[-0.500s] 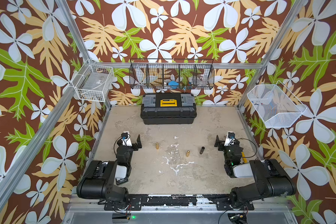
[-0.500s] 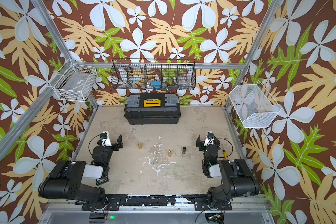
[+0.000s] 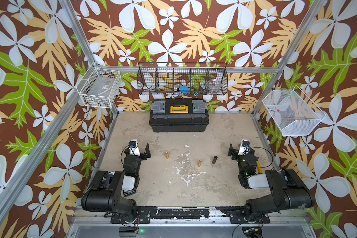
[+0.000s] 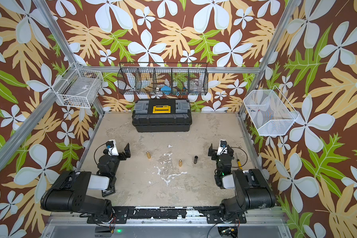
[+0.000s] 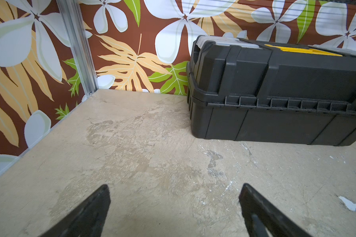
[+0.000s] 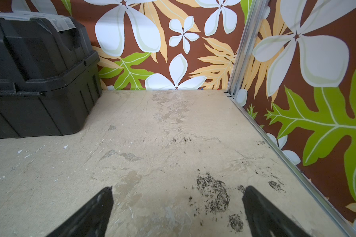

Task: Open the lipstick cap
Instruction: Pick up the lipstick at the center of the board.

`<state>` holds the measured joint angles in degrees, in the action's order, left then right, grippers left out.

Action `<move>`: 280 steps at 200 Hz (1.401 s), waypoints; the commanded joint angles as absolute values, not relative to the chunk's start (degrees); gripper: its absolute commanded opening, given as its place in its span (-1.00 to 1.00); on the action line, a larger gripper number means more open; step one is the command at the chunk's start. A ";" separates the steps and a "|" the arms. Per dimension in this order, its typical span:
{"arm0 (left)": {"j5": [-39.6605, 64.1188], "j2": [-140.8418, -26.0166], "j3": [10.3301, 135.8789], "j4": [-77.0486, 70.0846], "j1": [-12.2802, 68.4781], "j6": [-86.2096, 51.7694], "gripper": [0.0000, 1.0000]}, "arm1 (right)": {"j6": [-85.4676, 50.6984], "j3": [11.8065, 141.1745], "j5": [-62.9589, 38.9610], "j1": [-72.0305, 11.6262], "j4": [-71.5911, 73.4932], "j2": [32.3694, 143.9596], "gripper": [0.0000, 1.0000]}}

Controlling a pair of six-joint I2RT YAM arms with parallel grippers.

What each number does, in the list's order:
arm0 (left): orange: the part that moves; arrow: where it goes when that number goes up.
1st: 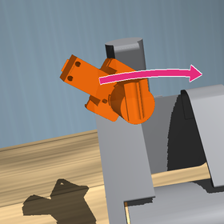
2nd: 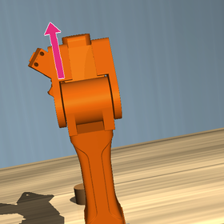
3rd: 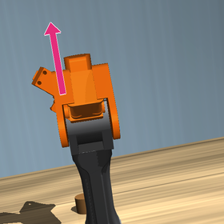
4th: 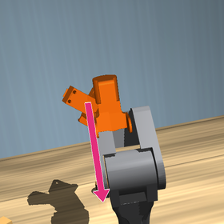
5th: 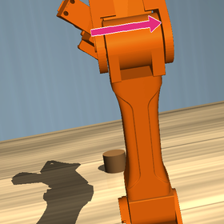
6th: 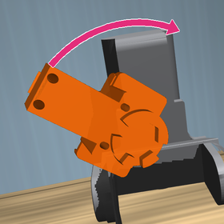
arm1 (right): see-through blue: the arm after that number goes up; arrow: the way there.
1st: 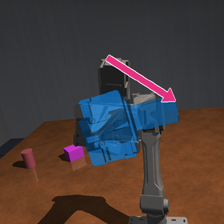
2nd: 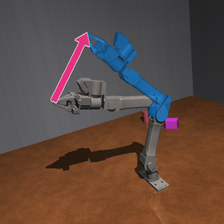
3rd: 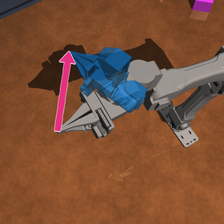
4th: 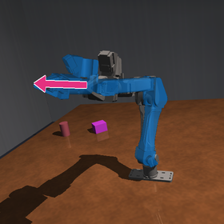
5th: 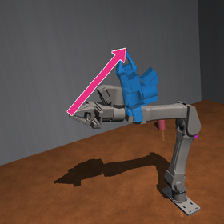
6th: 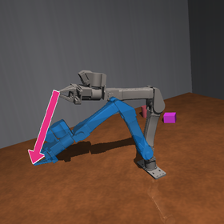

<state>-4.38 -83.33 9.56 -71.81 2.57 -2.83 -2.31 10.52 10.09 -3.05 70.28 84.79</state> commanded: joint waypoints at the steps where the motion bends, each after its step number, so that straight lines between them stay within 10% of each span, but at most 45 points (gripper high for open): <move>1: -4.23 -83.23 9.49 -72.69 2.64 -2.46 0.99 | -2.24 10.66 9.85 -3.02 71.19 84.73 1.00; 62: -6.58 -76.23 6.01 -73.72 2.64 -3.41 0.99 | -0.96 6.91 7.83 -3.47 74.92 80.33 1.00; 125: -8.06 -60.23 18.37 -41.46 2.64 -16.39 0.99 | -23.06 33.92 12.90 -3.52 5.93 62.98 0.99; 166: -3.31 -56.24 31.82 -14.36 2.64 -36.81 0.99 | -25.04 39.91 -14.25 -3.48 -5.52 60.60 0.99; 200: 23.58 -56.98 28.74 -27.56 3.21 -40.94 0.99 | -25.74 35.46 -22.01 -4.55 -5.22 57.19 0.81; 280: 23.54 -69.41 36.19 -25.31 30.31 -31.09 0.99 | -20.93 38.85 -5.12 -17.64 -13.64 59.30 0.54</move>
